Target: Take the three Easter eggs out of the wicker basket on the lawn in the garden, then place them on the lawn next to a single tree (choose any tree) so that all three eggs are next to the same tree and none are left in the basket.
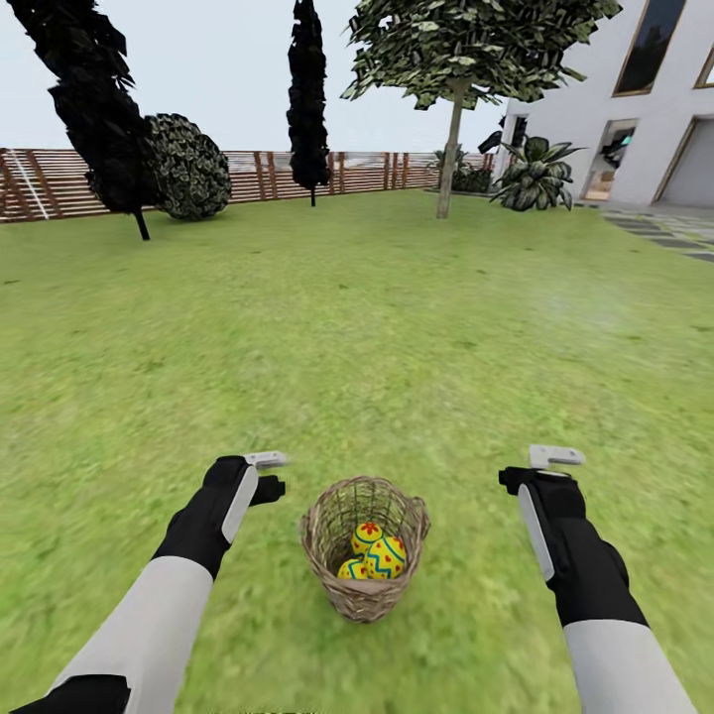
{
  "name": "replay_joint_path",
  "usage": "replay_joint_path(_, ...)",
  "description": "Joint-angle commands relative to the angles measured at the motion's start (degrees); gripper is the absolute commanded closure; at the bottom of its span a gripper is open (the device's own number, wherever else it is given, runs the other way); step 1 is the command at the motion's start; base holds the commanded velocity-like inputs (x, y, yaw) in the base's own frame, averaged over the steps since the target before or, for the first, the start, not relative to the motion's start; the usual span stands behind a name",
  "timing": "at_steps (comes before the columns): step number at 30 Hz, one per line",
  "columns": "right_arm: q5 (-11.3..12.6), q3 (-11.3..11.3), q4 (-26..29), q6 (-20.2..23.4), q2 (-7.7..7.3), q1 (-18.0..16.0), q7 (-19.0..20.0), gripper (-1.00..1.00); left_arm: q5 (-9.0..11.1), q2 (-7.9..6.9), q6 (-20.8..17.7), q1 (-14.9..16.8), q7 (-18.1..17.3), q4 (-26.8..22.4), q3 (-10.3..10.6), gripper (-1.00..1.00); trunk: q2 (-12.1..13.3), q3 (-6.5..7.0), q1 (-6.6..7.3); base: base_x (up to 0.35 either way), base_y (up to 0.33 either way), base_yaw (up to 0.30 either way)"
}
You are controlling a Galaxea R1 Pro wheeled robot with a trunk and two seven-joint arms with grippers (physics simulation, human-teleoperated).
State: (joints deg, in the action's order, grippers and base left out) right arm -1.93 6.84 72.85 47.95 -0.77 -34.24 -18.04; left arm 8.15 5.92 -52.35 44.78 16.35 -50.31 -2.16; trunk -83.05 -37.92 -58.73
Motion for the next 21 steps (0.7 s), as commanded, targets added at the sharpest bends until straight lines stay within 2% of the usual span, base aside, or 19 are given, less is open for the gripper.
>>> replay_joint_path(1, -0.14, -0.04, 0.03, 0.35, -0.02, 0.01, -0.03, -1.00, 0.61, 0.06, -0.13, 0.05, 0.46, -0.03, -0.13, -1.00, -0.03, -0.05, 0.00, 0.000, 0.000, 0.285)
replay_joint_path(7, -0.09, -0.14, -0.07, 0.33, 0.03, 0.26, 0.01, -1.00, 0.64, 0.09, -0.06, 0.05, 0.44, -0.05, -0.09, -1.00, -0.03, -0.05, 0.00, 0.000, 0.000, 0.263)
replay_joint_path(12, -0.11, -0.16, -0.07, 0.38, 0.06, 0.41, 0.09, -1.00, 0.64, 0.17, -0.04, 0.05, 0.44, 0.20, 0.08, -1.00, -0.03, -0.05, 0.00, 0.051, -0.044, 0.064)
replay_joint_path(17, -0.11, -0.24, -0.07, 0.39, 0.06, 0.55, 0.10, -1.00, 0.67, 0.44, -0.04, 0.05, 0.44, 0.45, 2.80, -1.00, -0.03, -0.05, 0.00, 0.241, -0.188, 0.005)
replay_joint_path(21, -0.14, -0.41, -0.16, 0.39, 0.06, 0.58, 0.11, -1.00, 0.79, 0.50, -0.04, 0.05, 0.44, 0.47, 3.92, -1.00, -0.03, -0.05, 0.00, 0.298, -0.152, 0.001)
